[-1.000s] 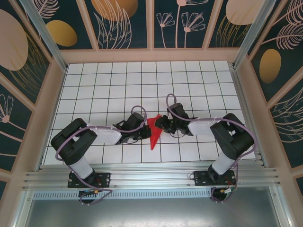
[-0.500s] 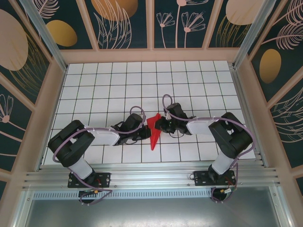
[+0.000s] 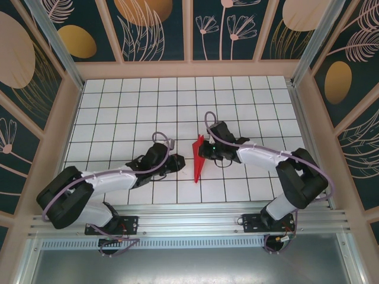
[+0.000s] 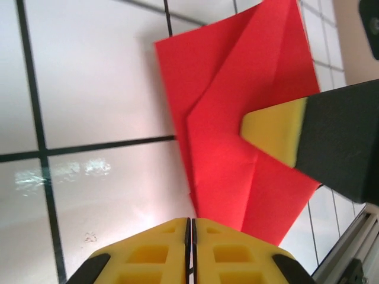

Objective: Fold a paper plane with a square sheet of paper (pick it up from the middle)
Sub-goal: Turn over the paper at the center of the table.

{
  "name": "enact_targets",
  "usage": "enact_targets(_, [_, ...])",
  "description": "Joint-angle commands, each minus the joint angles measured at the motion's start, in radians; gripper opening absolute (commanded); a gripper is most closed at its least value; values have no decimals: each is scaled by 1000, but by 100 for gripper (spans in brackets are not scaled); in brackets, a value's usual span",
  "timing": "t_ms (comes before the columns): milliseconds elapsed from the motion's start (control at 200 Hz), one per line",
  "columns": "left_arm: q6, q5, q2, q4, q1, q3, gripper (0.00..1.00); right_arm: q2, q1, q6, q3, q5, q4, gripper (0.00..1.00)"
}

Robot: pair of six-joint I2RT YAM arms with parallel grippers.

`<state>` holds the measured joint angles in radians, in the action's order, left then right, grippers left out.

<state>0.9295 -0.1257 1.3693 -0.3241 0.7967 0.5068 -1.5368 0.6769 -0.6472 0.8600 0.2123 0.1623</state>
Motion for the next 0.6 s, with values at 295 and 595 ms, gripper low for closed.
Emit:
enact_targets(295, [97,408,-364,182,-4,-140,15,-216,216,-29,407,-775,851,8])
enact_targets(595, [170,595,-660,364,-5,-204,18,-504,349,-61,646,-706,846,16])
